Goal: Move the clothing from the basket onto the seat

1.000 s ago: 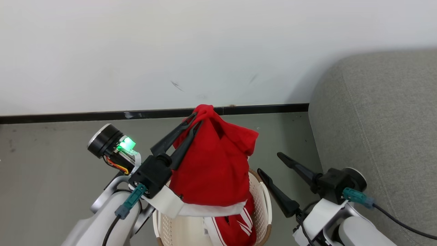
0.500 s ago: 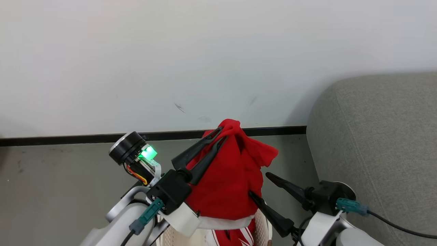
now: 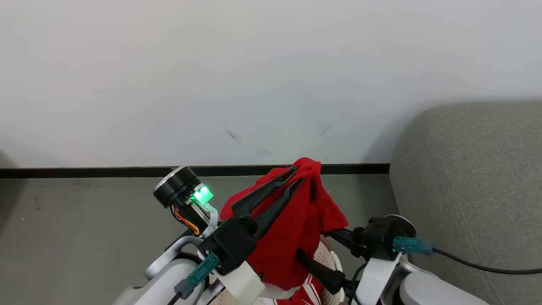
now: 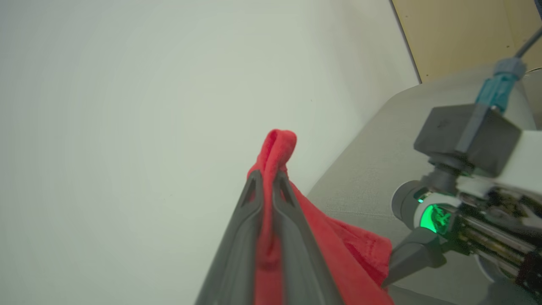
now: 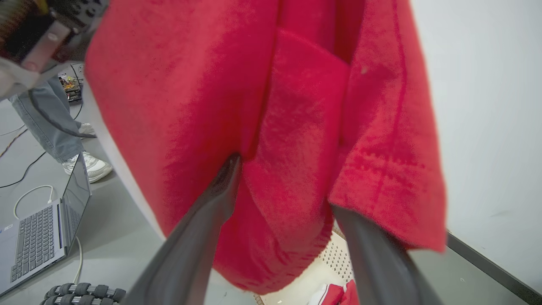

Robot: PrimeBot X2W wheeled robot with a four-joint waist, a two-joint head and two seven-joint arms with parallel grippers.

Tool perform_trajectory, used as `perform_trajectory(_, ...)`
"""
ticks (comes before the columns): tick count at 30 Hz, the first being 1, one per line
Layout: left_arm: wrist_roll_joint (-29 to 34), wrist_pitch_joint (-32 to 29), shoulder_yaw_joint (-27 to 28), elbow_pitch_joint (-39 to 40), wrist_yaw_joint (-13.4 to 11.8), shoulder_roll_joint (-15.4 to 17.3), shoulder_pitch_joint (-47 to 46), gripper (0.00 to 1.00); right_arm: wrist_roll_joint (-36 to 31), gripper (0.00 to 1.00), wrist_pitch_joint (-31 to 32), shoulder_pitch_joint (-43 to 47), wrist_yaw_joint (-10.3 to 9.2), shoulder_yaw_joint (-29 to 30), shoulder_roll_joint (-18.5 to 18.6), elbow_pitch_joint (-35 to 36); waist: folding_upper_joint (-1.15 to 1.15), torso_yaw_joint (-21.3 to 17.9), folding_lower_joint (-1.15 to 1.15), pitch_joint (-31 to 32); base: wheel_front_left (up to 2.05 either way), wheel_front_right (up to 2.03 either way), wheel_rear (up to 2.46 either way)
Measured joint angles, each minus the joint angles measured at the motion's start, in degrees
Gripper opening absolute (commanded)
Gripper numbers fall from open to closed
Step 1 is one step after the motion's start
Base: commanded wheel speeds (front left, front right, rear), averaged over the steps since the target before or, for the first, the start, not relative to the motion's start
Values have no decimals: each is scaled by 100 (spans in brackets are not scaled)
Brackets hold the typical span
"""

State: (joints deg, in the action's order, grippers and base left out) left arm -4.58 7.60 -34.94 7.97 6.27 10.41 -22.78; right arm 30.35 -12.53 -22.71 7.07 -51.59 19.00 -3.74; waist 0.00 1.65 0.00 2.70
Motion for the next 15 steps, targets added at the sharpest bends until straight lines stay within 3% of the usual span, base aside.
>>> perform_trajectory(1, -8, -8, -4, 13, 0, -3, 0, 0, -1, 49, 0, -64, 0, -53, 14, -3, 0, 15, 0, -4, 0, 0, 0)
perform_trajectory(2, -30, -36, -5, 26, 0, -5, 1, 0, -5, 43, 0, -132, 0, -113, 41, -13, 0, 29, 0, -9, 0, 0, 0)
perform_trajectory(3, -51, -54, -4, 30, 0, -9, 3, 0, -15, 7, 0, -174, 0, -131, 54, -24, 0, 41, 0, -15, 0, 0, 0)
perform_trajectory(4, -63, -58, -3, 32, 0, -10, 7, 0, -15, 0, -1, -211, 0, -151, 59, -29, 0, 52, 0, -22, 0, 0, 0)
perform_trajectory(15, -461, -202, 337, -111, -100, -58, 400, 0, 94, 0, -16, -253, 1, -227, 270, -115, 0, 31, 0, -107, 0, 0, 0)
